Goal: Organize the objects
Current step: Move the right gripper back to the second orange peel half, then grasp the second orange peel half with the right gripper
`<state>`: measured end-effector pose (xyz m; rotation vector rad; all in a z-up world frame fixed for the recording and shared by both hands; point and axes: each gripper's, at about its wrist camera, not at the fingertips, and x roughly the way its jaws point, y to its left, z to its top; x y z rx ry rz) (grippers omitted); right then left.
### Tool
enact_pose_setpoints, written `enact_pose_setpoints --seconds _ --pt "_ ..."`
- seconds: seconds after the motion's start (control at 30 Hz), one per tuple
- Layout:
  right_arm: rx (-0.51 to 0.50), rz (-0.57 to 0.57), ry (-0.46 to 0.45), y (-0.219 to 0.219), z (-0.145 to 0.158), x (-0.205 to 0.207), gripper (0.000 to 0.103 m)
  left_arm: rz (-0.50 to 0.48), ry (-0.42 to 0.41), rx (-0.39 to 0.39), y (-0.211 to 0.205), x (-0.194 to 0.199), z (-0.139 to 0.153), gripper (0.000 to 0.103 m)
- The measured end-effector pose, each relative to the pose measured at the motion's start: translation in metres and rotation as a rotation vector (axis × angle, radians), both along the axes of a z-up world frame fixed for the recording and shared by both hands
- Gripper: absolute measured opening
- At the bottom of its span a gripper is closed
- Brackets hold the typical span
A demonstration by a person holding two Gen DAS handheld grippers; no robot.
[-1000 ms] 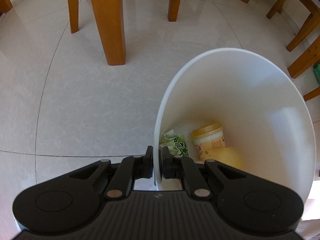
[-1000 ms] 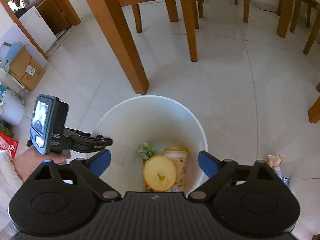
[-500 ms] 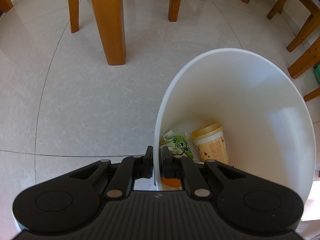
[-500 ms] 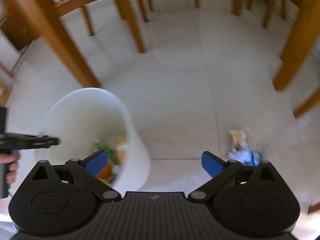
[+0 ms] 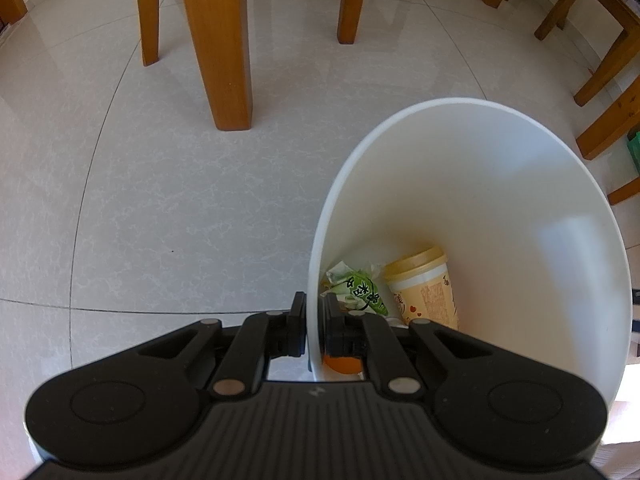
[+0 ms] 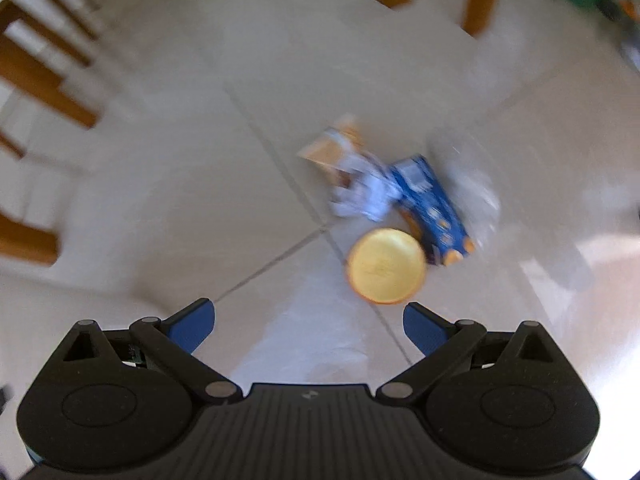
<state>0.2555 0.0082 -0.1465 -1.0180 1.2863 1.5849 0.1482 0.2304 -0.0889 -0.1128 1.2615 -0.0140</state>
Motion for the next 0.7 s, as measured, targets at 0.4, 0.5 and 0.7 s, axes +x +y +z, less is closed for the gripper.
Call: enact_pose_setpoints --seconds 0.4,0.5,0.7 --pt "-0.031 -0.055 -0.043 0.018 -0.085 0.005 0.102 0.006 0.002 -0.014 0.005 -0.001 0.002 0.006" --pt "-0.03 -0.077 -0.067 0.02 -0.101 0.001 0.102 0.008 0.004 -0.015 0.005 0.0 0.002 0.006" --pt "0.008 -0.017 -0.138 0.024 -0.123 -0.011 0.102 0.008 0.002 -0.012 0.003 0.0 0.001 0.006"
